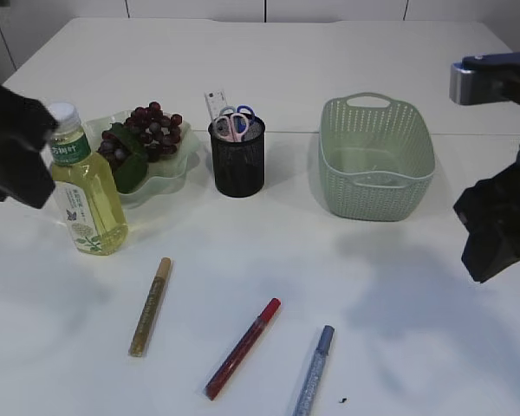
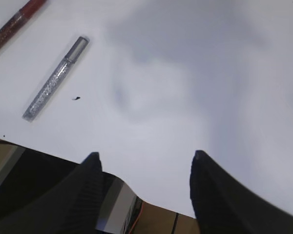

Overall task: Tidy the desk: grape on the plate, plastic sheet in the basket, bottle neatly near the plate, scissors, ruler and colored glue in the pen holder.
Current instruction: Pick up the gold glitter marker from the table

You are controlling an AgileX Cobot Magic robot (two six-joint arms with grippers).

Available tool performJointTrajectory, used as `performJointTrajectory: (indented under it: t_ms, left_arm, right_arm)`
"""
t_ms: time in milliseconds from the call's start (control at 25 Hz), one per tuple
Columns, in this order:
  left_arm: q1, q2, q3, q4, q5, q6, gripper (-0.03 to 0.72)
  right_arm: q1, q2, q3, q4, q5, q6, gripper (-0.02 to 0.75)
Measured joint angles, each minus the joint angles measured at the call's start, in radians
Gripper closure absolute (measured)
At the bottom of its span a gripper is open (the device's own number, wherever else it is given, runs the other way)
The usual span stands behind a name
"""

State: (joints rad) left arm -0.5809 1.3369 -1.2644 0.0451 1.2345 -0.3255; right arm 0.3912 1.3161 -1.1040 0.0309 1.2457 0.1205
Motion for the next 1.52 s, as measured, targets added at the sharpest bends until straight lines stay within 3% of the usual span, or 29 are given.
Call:
performJointTrajectory:
  t_ms: [320,680,1160,1520]
  left_arm:
    - [-0.002,0.298,-0.132,-0.045,-0.014,-0.033,0.432]
    - [-0.002,0.536,-0.16,-0.061,-0.062,-0.089,0.432]
    - [0.078,0.637,-0.16,-0.015,-0.105,-0.121,0.429]
    - [0.081,0.666,-0.161,-0.019,-0.152,-0.117,0.377]
  right_arm:
    - [0.0,0.0,0.012,0.086,-0.002,-0.055,0.289]
    - [0.0,0.0,0.012,0.092,-0.004,-0.081,0.289]
    - [0.0,0.0,0.012,0.101,-0.004,-0.085,0.289]
    - [0.0,0.0,0.012,0.102,-0.006,-0.086,0.289]
